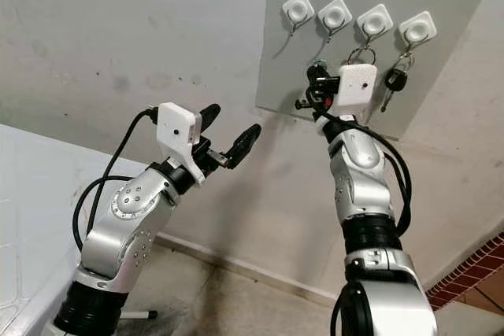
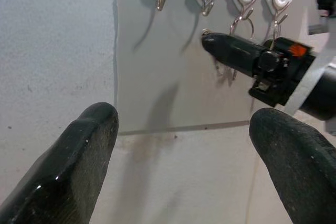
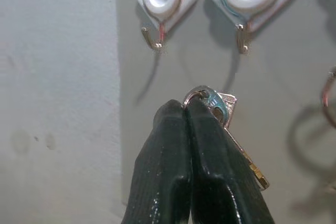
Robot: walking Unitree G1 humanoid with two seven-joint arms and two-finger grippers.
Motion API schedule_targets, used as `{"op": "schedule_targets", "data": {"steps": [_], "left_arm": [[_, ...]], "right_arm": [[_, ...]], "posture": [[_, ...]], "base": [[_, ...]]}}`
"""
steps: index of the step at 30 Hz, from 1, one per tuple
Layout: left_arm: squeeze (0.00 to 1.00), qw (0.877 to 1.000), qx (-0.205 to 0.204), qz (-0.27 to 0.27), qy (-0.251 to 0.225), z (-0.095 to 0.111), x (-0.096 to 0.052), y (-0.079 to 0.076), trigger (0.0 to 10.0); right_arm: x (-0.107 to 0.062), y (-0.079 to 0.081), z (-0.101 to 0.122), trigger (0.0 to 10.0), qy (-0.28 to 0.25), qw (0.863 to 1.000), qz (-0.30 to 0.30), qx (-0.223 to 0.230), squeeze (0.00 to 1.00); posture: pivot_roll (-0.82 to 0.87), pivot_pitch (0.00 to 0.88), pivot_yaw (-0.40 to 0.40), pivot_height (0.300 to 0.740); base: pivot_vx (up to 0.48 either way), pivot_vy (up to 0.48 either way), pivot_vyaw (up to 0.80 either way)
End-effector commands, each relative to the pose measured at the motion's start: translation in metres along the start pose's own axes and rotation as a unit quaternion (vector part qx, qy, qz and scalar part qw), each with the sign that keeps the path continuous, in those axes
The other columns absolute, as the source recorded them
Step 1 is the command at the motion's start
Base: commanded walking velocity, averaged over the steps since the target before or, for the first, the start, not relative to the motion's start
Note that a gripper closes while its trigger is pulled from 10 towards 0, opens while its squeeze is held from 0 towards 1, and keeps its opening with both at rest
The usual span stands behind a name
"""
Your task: Hang keys on a hook
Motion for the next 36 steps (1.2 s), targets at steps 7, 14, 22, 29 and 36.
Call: {"op": "schedule_targets", "data": {"steps": [7,14,22,29,36], "left_arm": [[0.0,1.0,-0.001,0.006,-0.005,0.005,-0.002,-0.001,10.0],[0.0,1.0,-0.002,0.004,-0.005,0.005,-0.003,-0.003,10.0],[0.0,1.0,-0.006,0.0,-0.005,0.006,-0.003,-0.005,10.0],[0.0,1.0,-0.015,0.003,-0.005,0.006,-0.002,-0.005,10.0],[0.0,1.0,-0.018,0.007,-0.004,0.006,-0.003,-0.004,10.0]], "right_arm": [[0.01,-0.011,0.023,10.0,-0.04,0.999,-0.007,-0.004,0.0],[0.008,-0.023,0.028,10.0,-0.055,0.998,-0.037,0.003,0.0],[0.004,-0.028,0.023,10.0,-0.05,0.998,-0.046,-0.001,0.0],[0.002,-0.035,0.024,10.0,-0.05,0.997,-0.062,-0.009,0.0],[0.007,-0.031,0.032,10.0,-0.064,0.997,-0.049,-0.004,0.0]], "posture": [[0.02,0.073,-0.038,0.74],[0.02,0.064,-0.041,0.74],[0.02,0.061,-0.038,0.74],[0.02,0.065,-0.04,0.74],[0.02,0.076,-0.044,0.74]], "base": [[0.0,0.0,0.0],[0.0,0.0,0.0],[0.0,0.0,0.0],[0.0,0.0,0.0],[0.0,0.0,0.0]]}}
Point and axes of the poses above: a point about 5 cm out from each wrist's last joint towards the gripper, its own x axis pointing out of the wrist towards the gripper, its own z axis along the axis of the wrist's last joint, y = z × x, the point moved 2 cm from there along x, pointing out of the wrist towards the gripper, and after that the axes turned 6 degrees about x, right-handed, at the moved point
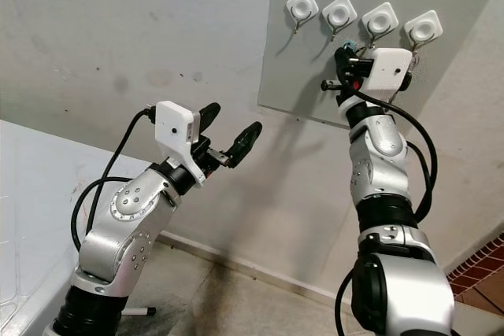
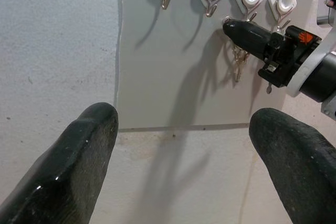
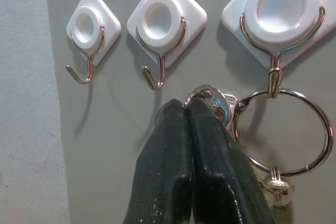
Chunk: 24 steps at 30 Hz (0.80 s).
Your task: Hang keys on a hook
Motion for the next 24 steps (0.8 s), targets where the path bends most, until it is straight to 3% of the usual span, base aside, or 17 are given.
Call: {"op": "schedule_targets", "data": {"steps": [1,10,24], "left_arm": [[0.0,1.0,0.0,0.001,-0.006,0.004,-0.002,0.0,10.0],[0.0,1.0,-0.003,0.007,-0.005,0.004,-0.002,0.001,10.0],[0.0,1.0,-0.011,0.011,-0.004,0.003,-0.002,0.001,10.0]], "right_arm": [[0.007,0.004,0.014,10.0,-0.026,1.0,0.012,0.002,0.0],[0.009,0.025,0.022,10.0,-0.057,0.996,0.072,0.019,0.0],[0.011,0.019,0.029,10.0,-0.07,0.996,0.059,0.013,0.0]], "posture": [[0.02,0.076,-0.046,0.74],[0.02,0.077,-0.048,0.74],[0.02,0.081,-0.051,0.74]], "base": [[0.0,0.0,0.0],[0.0,0.0,0.0],[0.0,0.0,0.0]]}}
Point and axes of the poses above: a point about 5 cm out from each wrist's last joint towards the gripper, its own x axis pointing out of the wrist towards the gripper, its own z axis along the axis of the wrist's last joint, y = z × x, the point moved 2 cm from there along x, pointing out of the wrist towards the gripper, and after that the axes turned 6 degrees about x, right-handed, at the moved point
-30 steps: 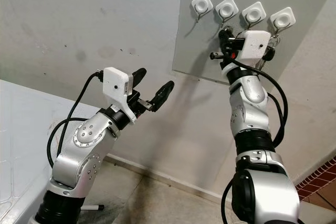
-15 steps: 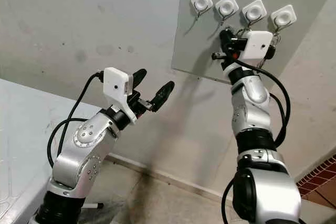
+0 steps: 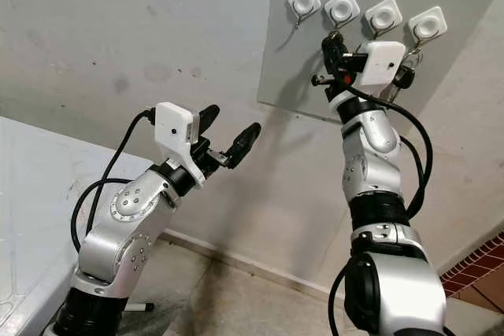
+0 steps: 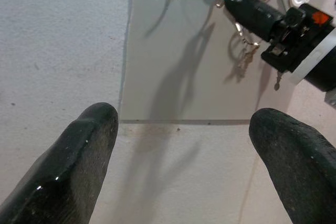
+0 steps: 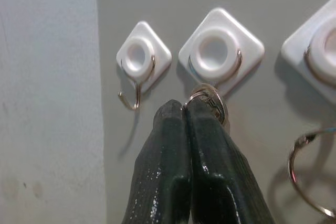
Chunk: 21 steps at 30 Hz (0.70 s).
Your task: Hang keys on a hook
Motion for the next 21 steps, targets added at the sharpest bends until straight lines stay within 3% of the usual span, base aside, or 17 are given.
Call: {"op": "schedule_targets", "data": {"steps": [1,10,14,21], "left_arm": [[0.0,1.0,-0.005,-0.001,-0.008,0.005,-0.001,-0.002,10.0],[0.0,1.0,-0.01,0.002,-0.008,0.005,-0.001,-0.001,10.0],[0.0,1.0,-0.012,0.004,-0.009,0.006,-0.002,-0.001,10.0],[0.0,1.0,-0.014,0.008,-0.009,0.006,-0.002,0.0,10.0]], "right_arm": [[0.007,-0.001,0.017,10.0,-0.031,1.0,0.001,-0.004,0.0],[0.012,0.001,0.019,10.0,-0.028,1.0,0.007,-0.002,0.0],[0.013,-0.001,0.011,10.0,0.008,1.0,0.003,0.008,0.0],[0.009,-0.003,-0.001,10.0,0.06,0.998,0.018,-0.015,0.0]], "posture": [[0.02,0.081,-0.051,0.74],[0.02,0.082,-0.053,0.74],[0.02,0.082,-0.053,0.74],[0.02,0.084,-0.06,0.74]], "base": [[0.0,0.0,0.0],[0.0,0.0,0.0],[0.0,0.0,0.0],[0.0,0.0,0.0]]}}
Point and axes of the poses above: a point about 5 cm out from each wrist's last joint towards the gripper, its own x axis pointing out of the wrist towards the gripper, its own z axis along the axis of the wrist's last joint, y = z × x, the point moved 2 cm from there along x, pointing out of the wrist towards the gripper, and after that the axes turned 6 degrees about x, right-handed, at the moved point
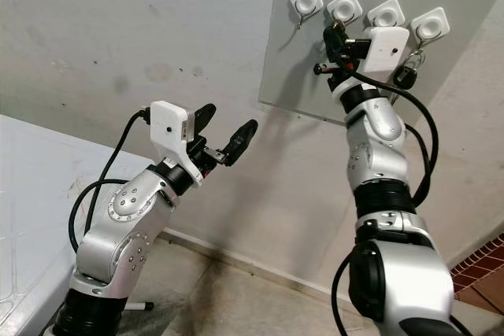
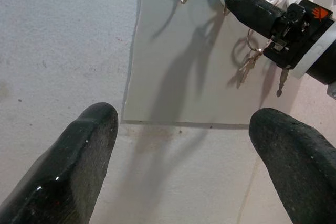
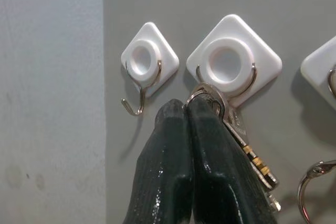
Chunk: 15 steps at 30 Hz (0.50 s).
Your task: Hang keys on a hook
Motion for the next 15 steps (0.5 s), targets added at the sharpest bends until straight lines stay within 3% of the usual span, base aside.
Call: {"op": "schedule_targets", "data": {"steps": [1,11,15], "left_arm": [[0.0,1.0,-0.003,0.002,-0.007,0.005,-0.001,-0.001,10.0],[0.0,1.0,-0.012,0.008,-0.007,0.005,-0.003,0.0,10.0],[0.0,1.0,-0.015,0.007,-0.007,0.004,-0.003,-0.001,10.0]], "right_arm": [[-0.001,-0.003,-0.007,10.0,0.03,1.0,-0.001,-0.004,0.0],[-0.015,0.004,-0.022,10.0,0.101,0.987,0.082,-0.098,0.0],[-0.018,0.005,-0.024,10.0,0.107,0.984,0.096,-0.109,0.0]], "posture": [[0.02,0.084,-0.06,0.74],[0.02,0.078,-0.063,0.74],[0.02,0.075,-0.062,0.74]], "base": [[0.0,0.0,0.0],[0.0,0.0,0.0],[0.0,0.0,0.0]]}}
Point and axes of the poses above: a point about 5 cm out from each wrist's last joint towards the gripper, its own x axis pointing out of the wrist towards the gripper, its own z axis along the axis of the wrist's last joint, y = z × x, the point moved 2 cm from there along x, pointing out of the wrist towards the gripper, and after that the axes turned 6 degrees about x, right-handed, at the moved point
